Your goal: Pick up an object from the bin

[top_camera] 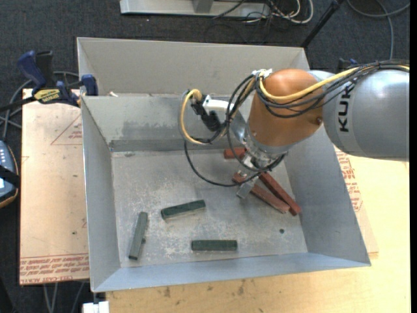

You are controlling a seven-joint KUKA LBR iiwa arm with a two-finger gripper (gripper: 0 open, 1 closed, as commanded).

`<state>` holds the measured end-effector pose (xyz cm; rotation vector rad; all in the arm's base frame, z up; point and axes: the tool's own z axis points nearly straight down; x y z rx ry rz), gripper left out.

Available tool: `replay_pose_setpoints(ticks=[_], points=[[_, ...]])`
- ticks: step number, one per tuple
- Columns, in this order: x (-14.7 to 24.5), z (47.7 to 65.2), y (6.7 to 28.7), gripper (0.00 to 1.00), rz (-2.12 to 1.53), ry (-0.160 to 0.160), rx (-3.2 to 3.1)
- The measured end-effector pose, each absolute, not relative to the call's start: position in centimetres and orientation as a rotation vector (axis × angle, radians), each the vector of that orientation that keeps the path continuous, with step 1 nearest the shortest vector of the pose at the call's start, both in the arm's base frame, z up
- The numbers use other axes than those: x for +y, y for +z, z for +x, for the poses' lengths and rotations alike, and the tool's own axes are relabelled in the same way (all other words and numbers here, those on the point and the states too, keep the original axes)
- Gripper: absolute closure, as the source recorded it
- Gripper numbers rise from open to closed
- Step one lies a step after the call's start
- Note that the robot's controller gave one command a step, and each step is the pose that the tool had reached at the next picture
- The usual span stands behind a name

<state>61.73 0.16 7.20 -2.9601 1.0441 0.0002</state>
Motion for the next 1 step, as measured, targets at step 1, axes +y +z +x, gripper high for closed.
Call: replay_pose_setpoints(ticks=[1], points=[[-0.42, 61.97, 7.03, 1.0, -3.06, 0.002, 0.694]])
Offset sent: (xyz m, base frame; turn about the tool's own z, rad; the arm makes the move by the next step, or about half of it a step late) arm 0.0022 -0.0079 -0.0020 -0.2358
